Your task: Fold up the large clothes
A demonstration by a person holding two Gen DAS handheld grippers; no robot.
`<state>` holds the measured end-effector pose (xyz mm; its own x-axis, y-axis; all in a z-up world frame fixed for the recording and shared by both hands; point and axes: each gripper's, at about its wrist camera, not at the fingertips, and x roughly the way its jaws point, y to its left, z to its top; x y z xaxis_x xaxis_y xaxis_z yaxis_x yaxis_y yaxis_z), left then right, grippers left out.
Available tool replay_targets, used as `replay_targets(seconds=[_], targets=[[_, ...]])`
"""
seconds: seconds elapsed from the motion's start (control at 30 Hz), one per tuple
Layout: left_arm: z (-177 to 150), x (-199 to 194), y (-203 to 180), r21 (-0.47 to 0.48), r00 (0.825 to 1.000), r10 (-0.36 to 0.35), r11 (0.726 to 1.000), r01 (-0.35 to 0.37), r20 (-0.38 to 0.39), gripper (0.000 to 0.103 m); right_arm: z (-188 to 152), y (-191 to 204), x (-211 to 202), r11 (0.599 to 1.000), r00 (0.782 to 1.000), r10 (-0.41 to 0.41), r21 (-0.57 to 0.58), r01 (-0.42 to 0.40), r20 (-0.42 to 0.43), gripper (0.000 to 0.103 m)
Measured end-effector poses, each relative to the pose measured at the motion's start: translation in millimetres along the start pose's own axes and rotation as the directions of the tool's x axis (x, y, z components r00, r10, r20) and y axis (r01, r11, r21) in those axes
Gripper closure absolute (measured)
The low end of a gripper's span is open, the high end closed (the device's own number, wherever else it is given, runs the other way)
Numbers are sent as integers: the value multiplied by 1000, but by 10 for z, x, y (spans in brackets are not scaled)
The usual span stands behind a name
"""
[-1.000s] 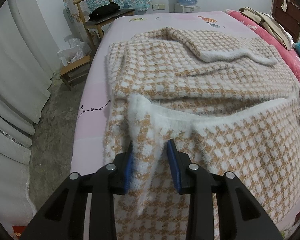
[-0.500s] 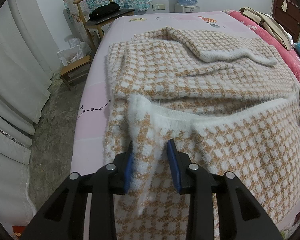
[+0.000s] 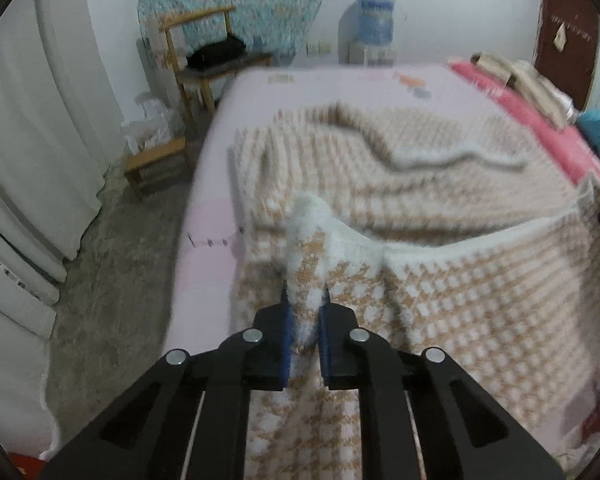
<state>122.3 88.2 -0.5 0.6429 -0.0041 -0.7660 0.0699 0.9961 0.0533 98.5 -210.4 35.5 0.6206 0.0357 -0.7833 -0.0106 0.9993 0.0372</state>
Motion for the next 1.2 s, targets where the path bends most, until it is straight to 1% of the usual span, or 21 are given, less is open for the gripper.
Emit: replay_targets(seconds=[0.1,0.13,0.23,0.33,0.4,0.43,0.53,0.63,0.7,0.77,0.8,0.83,0.87,0.9,0.93,0.97,1.0,1.03,1.1,1.17,1.2], targets=[[118,-354,32,10,995,-8,1000,7,97,94,102,16,-329,1000,996,8,15,-9,90,98],[198,-484,47,18,991,-5,1000,2,137,94,159,13,-430,1000,992,14,20,-17,122,98],[434,-680,67,31,977,-15,999,9,214,94,401,1,-615,999,979,32,4,-33,202,98],[846,-698,102,49,955,-16,999,2,297,94,706,-33,-616,999,965,38,-15,-35,259,98],[1076,-610,98,59,944,-10,998,-11,331,94,995,-76,-508,999,956,38,-27,-31,292,98],[1198,-541,109,59,941,-9,998,-12,339,94,1140,-118,-419,999,953,49,-20,-45,298,98],[1603,-169,154,48,946,-29,999,14,323,94,1478,-239,-96,997,956,71,5,-76,284,98],[1917,396,131,51,966,-32,998,20,256,94,1787,-346,451,994,971,90,34,-100,222,98],[2052,860,131,42,985,-43,998,36,170,94,1862,-400,816,992,982,102,59,-112,156,98],[2099,1284,151,30,996,-52,998,49,78,94,1858,-446,1189,991,991,106,75,-112,80,98],[2099,1473,174,21,998,-58,998,58,30,94,1830,-482,1383,990,993,108,84,-111,38,98],[2086,1687,205,3,996,-78,997,78,-30,92,1802,-516,1499,988,993,119,96,-119,11,97],[2081,1805,228,-11,994,-91,996,91,-66,91,1767,-558,1642,983,989,145,116,-141,-25,96],[2065,1908,266,-33,989,-109,994,107,-98,87,1729,-603,1726,978,986,163,138,-155,-44,90],[2026,1932,288,-50,987,-120,992,115,-107,82,1700,-676,1789,971,983,177,170,-165,-54,78],[2021,1952,348,-81,984,-142,988,134,-106,80,1689,-729,1802,966,981,184,195,-170,-56,70],[2016,1950,405,-109,981,-166,982,155,-104,75,1677,-822,1812,955,978,200,235,-181,-57,59],[2038,1948,493,-147,977,-189,974,173,-100,65,1668,-923,1810,936,969,240,278,-217,-50,51],[2046,1901,610,-202,978,-191,964,172,-79,50,1637,-1081,1778,903,959,281,351,-249,-43,41],[2083,1791,767,-263,982,-187,950,171,-39,45,1604,-1196,1669,880,956,294,395,-263,-20,39],[2092,1718,829,-284,983,-180,944,166,-22,44,1584,-1239,1583,879,960,279,406,-252,-8,39]])
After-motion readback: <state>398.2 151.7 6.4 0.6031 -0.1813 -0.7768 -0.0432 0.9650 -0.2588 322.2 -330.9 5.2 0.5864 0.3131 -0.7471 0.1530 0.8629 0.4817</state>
